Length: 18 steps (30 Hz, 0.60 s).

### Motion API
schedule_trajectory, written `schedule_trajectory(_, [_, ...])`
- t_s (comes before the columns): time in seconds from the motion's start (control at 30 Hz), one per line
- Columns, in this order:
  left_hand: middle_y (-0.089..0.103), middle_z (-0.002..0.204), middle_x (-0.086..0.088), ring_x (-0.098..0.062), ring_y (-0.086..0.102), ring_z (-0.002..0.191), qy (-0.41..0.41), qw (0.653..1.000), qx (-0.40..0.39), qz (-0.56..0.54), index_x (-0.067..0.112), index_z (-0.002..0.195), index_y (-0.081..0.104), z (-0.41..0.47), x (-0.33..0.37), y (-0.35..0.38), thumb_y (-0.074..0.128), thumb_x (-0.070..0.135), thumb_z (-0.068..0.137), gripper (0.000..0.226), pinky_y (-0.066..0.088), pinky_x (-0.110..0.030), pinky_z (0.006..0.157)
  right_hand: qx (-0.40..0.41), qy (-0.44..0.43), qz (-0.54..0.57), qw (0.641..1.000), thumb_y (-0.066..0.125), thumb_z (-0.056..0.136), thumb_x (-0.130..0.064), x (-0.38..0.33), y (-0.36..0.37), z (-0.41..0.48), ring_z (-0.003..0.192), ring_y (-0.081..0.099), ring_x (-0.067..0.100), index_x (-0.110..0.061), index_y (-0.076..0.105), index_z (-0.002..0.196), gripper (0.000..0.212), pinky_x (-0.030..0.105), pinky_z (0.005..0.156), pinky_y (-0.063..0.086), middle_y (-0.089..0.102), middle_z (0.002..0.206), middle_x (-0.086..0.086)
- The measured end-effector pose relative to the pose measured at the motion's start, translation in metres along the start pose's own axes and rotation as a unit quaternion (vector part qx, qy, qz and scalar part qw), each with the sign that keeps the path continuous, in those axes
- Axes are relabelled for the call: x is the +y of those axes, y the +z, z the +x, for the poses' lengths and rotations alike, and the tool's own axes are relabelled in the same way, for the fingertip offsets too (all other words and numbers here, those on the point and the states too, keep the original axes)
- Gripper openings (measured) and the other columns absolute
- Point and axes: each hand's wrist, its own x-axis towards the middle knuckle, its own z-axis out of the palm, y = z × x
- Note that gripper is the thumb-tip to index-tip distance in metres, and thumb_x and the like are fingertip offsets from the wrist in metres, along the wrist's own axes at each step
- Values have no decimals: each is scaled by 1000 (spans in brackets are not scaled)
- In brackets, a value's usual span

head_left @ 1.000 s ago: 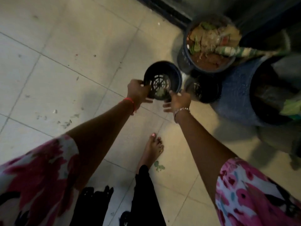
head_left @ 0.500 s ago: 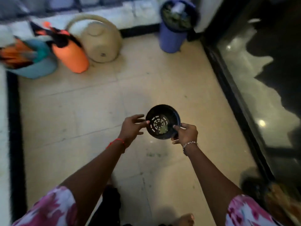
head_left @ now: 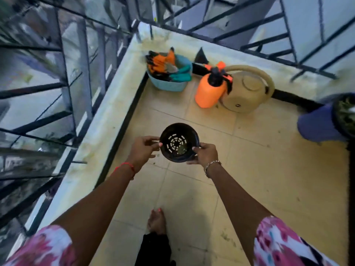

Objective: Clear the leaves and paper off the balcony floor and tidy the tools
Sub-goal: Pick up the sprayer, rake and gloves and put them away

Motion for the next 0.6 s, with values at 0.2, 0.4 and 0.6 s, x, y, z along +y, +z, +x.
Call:
schedule_trajectory(0.2, [59, 113, -8, -17, 55, 101, -38, 998, 19, -47, -1, 132, 47, 45, -8, -31, 57, 10, 92, 42, 49, -25, 72, -43, 33, -66, 996, 49, 92, 7, -11, 60, 48, 89, 61, 54, 16, 47, 122, 32, 48, 71, 54, 53, 110, 25])
schedule_trajectory(0.4, [37, 147, -13, -23, 43, 129, -79, 987, 74, -118, -4, 142, 33, 121, -12, -30, 48, 13, 98, 49, 42, -30, 94, -92, 58, -113, 988, 47, 89, 14, -32, 94, 134, 56, 69, 26, 14, 46, 124, 35, 23, 38, 49, 55, 120, 34])
schedule_trajectory(0.6, [34, 149, -12, -19, 42, 124, -98, 979, 120, -133, 1, 144, 31, 207, -20, -32, 48, 18, 98, 52, 40, -29, 90, -60, 88, -103, 989, 40, 89, 19, -65, 159, 237, 114, 49, 52, 12, 49, 106, 21, 64, 93, 40, 48, 129, 25])
